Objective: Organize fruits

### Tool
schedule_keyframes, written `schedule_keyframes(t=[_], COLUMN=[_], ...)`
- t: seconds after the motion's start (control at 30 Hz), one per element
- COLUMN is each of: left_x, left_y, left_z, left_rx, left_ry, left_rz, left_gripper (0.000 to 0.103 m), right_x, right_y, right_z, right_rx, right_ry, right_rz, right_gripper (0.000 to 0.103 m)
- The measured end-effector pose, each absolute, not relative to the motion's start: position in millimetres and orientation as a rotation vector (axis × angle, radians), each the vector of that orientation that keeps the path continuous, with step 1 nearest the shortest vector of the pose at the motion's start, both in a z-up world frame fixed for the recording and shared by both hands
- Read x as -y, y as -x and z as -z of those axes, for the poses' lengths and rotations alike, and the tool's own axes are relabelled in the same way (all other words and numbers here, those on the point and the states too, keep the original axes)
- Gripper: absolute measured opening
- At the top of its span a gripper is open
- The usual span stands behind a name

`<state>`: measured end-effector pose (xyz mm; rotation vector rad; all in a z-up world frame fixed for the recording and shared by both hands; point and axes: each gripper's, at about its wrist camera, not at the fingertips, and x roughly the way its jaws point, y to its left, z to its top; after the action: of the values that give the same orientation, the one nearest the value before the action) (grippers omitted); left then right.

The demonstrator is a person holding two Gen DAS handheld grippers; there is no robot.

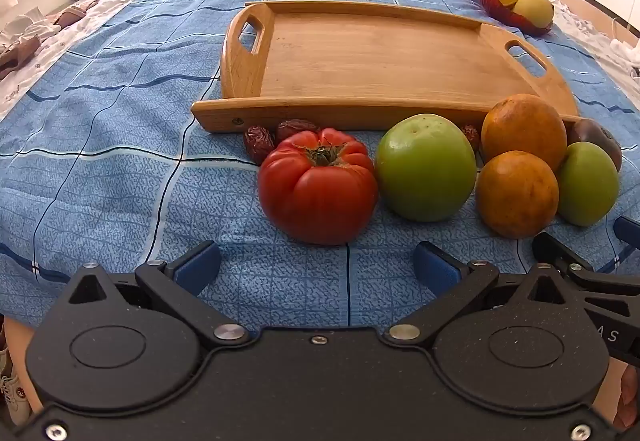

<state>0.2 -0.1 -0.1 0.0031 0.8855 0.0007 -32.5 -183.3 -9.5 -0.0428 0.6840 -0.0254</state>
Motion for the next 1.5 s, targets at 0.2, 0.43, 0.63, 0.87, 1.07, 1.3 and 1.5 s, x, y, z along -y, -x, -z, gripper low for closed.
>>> schedule_keyframes(t=[0.2,0.43,0.63,0.87,1.07,1.3,1.5], left_x=[0.0,0.0,0.0,0.0,0.0,0.0,0.0], left_y=[-0.1,-0.1,-0.1,-0.1,-0.1,0.0,-0.1], left_z=[0.0,0.0,0.0,0.1,0.1,0.0,0.1], left_rx=[-0.883,-0.883,-0.883,-0.882,-0.883,-0.882,-0.883], left_ry=[0.0,0.0,0.0,-0.001,-0.002,-0.002,-0.003], left_rz=[0.001,0.0,0.0,0.0,0.0,-0.001,-0.001], left_gripper=[0.103,0.103,0.103,0.103,0.103,0.103,0.103], right_x=[183.0,184.3,182.0,182.0,181.8,181.4,181.3], right_y=[32.2,35.2,33.8,33.7,33.9,33.4,33.5], right_z=[9.9,12.5,9.5,9.2,8.5,10.1,10.2], right_rx=[-0.681,-0.678,-0.683,-0.685,-0.685,-0.684,-0.683], right_ry=[0.049,0.047,0.053,0.054,0.056,0.057,0.057], right_rz=[0.022,0.024,0.025,0.026,0.026,0.027,0.027], right_gripper=[0.103,0.103,0.103,0.103,0.103,0.103,0.103])
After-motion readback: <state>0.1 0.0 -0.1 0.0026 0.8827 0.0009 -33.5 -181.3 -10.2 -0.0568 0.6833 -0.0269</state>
